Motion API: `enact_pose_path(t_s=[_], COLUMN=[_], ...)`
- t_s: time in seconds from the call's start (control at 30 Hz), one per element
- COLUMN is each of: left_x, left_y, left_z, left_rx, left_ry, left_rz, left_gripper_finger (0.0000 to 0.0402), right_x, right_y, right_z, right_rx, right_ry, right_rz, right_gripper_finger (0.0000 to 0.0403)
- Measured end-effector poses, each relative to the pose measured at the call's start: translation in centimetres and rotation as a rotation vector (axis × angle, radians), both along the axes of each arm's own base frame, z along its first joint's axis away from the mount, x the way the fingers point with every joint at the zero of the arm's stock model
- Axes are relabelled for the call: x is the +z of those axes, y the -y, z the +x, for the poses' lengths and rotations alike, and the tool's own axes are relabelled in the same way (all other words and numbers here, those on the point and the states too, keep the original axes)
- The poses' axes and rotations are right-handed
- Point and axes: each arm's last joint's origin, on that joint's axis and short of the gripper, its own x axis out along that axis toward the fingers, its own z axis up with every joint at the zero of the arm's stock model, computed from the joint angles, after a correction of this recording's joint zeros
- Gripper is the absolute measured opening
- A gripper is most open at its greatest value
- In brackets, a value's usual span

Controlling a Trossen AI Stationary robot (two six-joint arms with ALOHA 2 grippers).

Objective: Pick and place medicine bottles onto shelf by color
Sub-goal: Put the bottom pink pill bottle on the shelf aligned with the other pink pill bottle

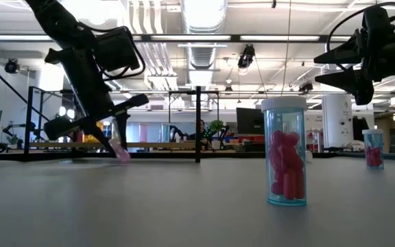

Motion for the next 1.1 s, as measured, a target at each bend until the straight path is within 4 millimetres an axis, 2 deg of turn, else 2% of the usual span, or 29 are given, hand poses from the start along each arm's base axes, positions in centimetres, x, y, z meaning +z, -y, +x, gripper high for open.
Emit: enact_pose_path(t_s=[0.33, 0.6, 0.8, 1.1], left_x=[2.2, 4.9, 5.2, 5.0], left_y=[-0.3, -0.8, -1.2, -1.6], left_z=[0.3, 0.4, 0.3, 0.4], left_rx=[-0.133, -0.235, -0.276, -0.231], left_ry=[-0.074, -0.217, -0.384, -0.516], left_rz=[0.161, 0.447, 0.648, 0.793], left_gripper_finger=[0.0073, 0.0073, 0.0073, 0.0079], right_x=[0.0, 0.0, 0.0, 0.0], right_y=[0.0, 0.0, 0.0, 0.0], right_z=[0.0, 0.0, 0.0, 0.0], right_rx=[0.000, 0.000, 0.000, 0.000], right_ry=[0.000, 0.000, 0.000, -0.001], right_rz=[0.000, 0.000, 0.000, 0.000], right_gripper_finger=[0.0237, 0.0237, 0.0237, 0.0237])
